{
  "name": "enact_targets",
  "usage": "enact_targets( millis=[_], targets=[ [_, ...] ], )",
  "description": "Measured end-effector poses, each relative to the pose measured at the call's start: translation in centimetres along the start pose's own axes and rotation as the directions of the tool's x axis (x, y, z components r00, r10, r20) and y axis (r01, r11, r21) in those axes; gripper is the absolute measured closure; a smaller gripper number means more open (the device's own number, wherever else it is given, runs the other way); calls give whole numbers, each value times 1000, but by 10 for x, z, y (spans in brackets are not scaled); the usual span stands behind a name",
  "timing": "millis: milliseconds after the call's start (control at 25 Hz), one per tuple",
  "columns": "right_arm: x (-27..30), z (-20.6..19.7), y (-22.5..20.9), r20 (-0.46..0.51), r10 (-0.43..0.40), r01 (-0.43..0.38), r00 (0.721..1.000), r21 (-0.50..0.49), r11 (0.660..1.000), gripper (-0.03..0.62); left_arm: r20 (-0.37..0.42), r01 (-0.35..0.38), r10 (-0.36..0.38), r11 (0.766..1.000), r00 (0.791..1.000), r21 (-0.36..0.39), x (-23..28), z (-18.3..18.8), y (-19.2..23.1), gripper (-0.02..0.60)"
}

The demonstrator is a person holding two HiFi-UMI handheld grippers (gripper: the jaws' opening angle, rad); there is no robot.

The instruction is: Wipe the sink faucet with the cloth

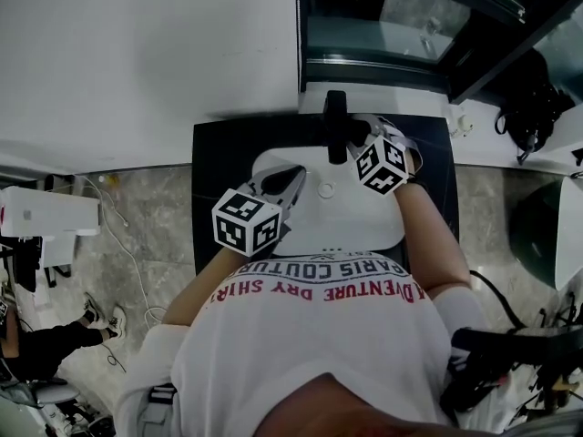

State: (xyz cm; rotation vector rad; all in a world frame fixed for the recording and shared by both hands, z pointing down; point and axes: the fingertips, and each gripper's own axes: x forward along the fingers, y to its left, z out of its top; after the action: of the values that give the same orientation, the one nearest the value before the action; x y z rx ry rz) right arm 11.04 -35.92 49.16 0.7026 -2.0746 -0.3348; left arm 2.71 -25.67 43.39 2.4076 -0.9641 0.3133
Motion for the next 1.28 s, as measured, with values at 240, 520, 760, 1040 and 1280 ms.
enact_targets(
  millis=[240, 520, 760, 1040, 1280],
  targets=[
    [6, 1, -1, -14, 2, -2, 1000, -18, 1000, 516, 5, -10, 10, 1000, 1000, -6, -4, -1, 3, 580],
    [0, 0, 7, -24, 5, -6, 1000, -32, 999, 516, 6, -10, 10, 1000, 1000, -9, -8, -4, -5, 580],
    [-18, -3, 34, -31, 33, -36, 999, -78, 996, 517, 7, -1, 1, 1000, 1000, -10, -5, -7, -12, 580],
    [-38, -10, 69, -33, 102, -105, 994, -80, 991, 516, 4, 9, -9, 1000, 1000, -12, -1, -14, -20, 580],
    [-41, -11, 70, -22, 110, -111, 994, -79, 991, 516, 8, 6, -6, 1000, 1000, -10, -2, -14, -24, 581]
  ],
)
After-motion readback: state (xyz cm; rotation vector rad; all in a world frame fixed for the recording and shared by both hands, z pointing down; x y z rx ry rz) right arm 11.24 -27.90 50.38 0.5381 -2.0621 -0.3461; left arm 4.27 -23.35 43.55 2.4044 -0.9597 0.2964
